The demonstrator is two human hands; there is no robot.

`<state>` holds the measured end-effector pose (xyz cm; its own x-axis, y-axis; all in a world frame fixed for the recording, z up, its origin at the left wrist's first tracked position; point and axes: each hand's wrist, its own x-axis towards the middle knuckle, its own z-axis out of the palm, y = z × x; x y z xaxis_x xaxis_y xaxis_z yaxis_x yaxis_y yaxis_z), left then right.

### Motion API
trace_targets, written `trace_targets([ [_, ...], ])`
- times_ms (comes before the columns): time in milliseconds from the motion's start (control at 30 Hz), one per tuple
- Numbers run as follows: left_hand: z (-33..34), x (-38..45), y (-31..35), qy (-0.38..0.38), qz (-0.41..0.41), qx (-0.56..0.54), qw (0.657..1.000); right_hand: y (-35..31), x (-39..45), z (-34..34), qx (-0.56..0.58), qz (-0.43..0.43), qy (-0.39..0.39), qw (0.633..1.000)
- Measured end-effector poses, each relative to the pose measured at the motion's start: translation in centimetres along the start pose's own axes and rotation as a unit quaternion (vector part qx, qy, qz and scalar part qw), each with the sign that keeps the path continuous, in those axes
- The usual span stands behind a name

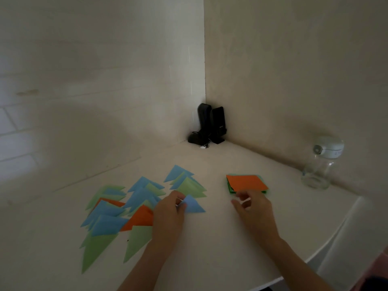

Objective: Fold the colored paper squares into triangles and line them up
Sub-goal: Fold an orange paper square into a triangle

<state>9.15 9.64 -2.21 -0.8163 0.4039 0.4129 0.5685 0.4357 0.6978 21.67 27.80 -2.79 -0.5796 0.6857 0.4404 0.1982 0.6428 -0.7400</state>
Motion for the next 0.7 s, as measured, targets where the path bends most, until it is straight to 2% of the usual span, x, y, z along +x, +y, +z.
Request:
trace_targets([
  [67, 0.5, 0.7, -0.3, -0.003, 0.008, 0.007, 1.0, 0.7, 1.5, -0.6, -0.044, 0.009, 0.015, 0.999],
  [200, 1.4, 2.0, -0.7, -0.008, 0.0, 0.021, 1.0, 1.4, 2.5, -0.7, -0.063, 0.007, 0.009, 0.998],
  [467, 2.4, 3.7, -1.2, 0.019, 0.016, 0.128, 0.991, 2.1, 2.8, 0.3, -0.179, 0.02, -0.01, 0.984],
  [600, 2.6, 2.6, -0.7, 0.049, 0.043, 0.107, 0.992, 1.9, 2.8, 0.4, -0.187, 0.014, 0.003, 0.982],
  [700, 2.4, 0.6, -0.1, 0.033, 0.091, 0.076, 0.992, 2.0, 2.7, 0.3, -0.168, -0.008, 0.025, 0.985],
])
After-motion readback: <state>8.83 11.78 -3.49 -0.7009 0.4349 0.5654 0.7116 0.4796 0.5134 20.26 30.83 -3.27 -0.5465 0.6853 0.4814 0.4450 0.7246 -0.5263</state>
